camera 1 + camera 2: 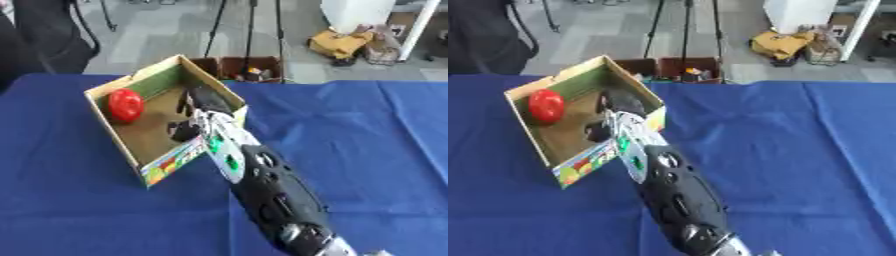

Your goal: Pick up objects on the table and place them in the box.

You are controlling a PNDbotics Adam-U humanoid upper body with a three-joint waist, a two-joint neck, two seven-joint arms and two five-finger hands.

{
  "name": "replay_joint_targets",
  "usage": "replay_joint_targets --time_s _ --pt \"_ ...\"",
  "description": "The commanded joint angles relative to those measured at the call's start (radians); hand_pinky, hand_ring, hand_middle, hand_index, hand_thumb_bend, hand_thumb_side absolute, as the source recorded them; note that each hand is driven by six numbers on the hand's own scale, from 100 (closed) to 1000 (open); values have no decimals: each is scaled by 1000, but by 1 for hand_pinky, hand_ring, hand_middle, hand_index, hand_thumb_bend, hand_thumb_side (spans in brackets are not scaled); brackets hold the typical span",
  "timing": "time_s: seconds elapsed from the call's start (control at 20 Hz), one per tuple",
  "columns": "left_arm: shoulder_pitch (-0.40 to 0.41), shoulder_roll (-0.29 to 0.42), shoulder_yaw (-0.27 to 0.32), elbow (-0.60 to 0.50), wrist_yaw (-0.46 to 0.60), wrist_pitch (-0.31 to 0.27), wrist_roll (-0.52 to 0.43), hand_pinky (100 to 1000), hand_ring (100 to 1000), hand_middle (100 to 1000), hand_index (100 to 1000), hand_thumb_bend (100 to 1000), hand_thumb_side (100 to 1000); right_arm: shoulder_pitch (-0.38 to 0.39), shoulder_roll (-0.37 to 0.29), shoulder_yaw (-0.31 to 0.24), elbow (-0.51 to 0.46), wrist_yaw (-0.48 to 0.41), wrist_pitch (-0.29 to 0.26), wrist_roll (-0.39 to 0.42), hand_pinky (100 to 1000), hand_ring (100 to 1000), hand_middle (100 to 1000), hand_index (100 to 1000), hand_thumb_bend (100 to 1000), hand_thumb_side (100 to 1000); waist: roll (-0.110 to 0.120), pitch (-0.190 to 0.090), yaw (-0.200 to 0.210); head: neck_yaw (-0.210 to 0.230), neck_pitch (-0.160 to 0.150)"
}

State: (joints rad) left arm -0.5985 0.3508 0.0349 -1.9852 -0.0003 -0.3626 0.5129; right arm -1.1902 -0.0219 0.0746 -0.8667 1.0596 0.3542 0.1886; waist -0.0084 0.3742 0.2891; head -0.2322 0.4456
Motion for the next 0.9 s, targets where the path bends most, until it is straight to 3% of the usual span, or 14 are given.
replay_joint_targets --time_s 0.05,0.35,0.9 --pt "-13 10 3 -15 1 0 -3 720 855 851 885 100 1000 -20 2 -2 -19 9 -13 7 447 549 593 716 385 218 -8 -2 1 -4 -15" --pt "-12 10 5 -15 1 1 -3 720 855 851 885 100 1000 -26 -3 -10 -65 -23 -14 -9 459 555 598 730 444 286 -6 -4 -3 -5 -19" --pt "-5 13 8 -15 -2 3 -2 721 855 851 885 100 1000 -42 -54 10 -282 -179 -51 -168 505 593 642 769 449 351 -1 -15 -13 8 -16"
